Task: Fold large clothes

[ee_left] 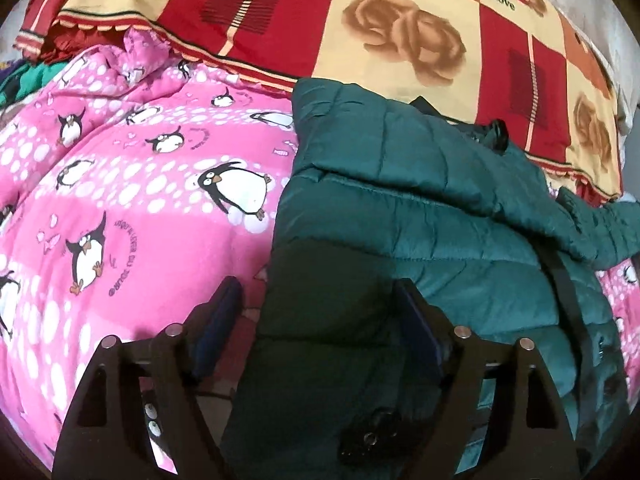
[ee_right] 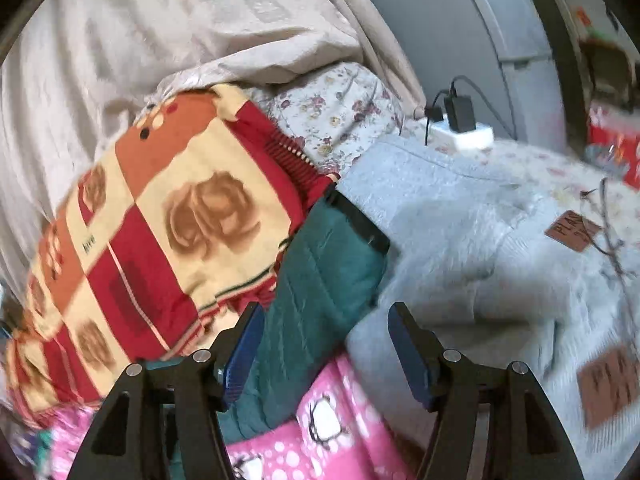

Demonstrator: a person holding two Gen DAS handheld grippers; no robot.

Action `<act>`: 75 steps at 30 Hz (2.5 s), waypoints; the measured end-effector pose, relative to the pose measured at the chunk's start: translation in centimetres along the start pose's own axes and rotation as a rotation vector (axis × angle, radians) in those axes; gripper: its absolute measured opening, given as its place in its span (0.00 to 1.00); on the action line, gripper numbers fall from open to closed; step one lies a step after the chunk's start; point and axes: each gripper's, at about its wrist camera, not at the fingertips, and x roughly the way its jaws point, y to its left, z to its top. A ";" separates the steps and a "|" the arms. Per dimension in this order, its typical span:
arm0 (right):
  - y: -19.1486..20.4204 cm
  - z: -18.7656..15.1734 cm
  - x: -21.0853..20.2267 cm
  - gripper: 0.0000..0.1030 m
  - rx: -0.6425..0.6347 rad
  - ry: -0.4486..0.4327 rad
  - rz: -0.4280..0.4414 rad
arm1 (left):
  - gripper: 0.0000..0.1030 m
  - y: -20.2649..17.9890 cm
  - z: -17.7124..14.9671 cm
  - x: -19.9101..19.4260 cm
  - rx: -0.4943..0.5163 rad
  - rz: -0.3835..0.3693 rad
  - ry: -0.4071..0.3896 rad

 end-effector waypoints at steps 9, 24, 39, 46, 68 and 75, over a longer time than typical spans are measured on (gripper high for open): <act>-1.2 0.7 5.7 0.60 -0.011 0.044 -0.061 | 0.78 0.8 -0.1 0.1 -0.024 -0.025 -0.001; 12.5 -3.0 0.9 0.12 -0.227 -0.004 0.146 | 0.80 -0.9 0.6 -2.9 0.095 0.212 -0.053; 39.0 -17.3 6.5 0.11 -0.368 0.207 0.524 | 0.82 3.8 -1.6 -1.0 -0.050 0.387 -0.022; 45.1 -27.5 12.8 0.11 -0.402 0.378 0.564 | 0.82 3.7 -2.4 -0.8 -0.062 0.379 -0.036; 30.5 -31.8 5.2 0.49 -0.636 0.430 0.036 | 0.82 -0.5 3.1 -5.3 0.037 0.039 -0.153; 24.2 -31.4 6.3 0.57 -0.457 0.449 0.043 | 0.82 -6.0 8.2 -2.2 0.097 -0.241 -0.124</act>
